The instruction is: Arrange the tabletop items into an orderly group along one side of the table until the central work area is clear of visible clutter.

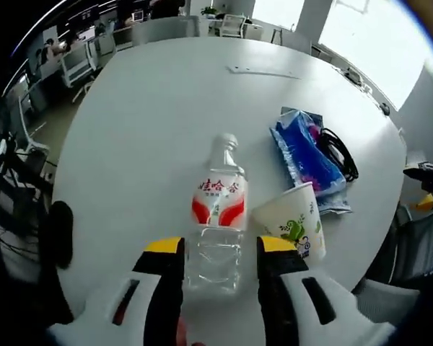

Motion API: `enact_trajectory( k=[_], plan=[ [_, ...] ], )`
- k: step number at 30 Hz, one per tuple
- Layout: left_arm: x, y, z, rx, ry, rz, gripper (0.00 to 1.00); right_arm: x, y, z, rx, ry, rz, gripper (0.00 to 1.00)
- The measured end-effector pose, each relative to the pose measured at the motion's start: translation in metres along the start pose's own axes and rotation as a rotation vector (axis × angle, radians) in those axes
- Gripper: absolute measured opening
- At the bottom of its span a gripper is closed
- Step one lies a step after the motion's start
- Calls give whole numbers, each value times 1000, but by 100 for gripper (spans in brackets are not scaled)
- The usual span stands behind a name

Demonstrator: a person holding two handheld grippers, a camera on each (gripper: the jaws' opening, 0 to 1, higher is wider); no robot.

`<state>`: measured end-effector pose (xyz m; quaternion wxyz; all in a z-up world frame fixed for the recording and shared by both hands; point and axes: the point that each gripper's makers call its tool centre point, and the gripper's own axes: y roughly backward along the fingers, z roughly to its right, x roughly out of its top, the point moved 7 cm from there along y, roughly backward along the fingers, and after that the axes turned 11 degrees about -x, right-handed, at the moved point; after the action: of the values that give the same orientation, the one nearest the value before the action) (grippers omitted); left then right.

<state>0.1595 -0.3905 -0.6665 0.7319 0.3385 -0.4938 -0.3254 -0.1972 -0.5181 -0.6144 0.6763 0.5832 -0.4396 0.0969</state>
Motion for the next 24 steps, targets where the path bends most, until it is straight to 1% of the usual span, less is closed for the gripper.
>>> enact_trajectory(
  k=[2,3,4,8,13,17,24],
  plan=[
    [-2,1,-3,7,10,1,34,1,-1,0,0,0,0,59],
    [-3,2,-6,15,24,17,34,1,-1,0,0,1,1,59],
    [-4,2,-5,9,46,22,34,2,-1,0,0,1,1,58],
    [-8,3,-4,15,31,23,33,5,-2,-2,6,8,2,58],
    [-16,9,-7,24,60,34,33,9,-4,-4,13,18,5,58],
    [-26,15,-7,31,63,31,33,11,-6,-4,18,21,8,58],
    [-47,27,-4,47,104,28,33,12,-8,-10,33,35,4,58]
  ],
)
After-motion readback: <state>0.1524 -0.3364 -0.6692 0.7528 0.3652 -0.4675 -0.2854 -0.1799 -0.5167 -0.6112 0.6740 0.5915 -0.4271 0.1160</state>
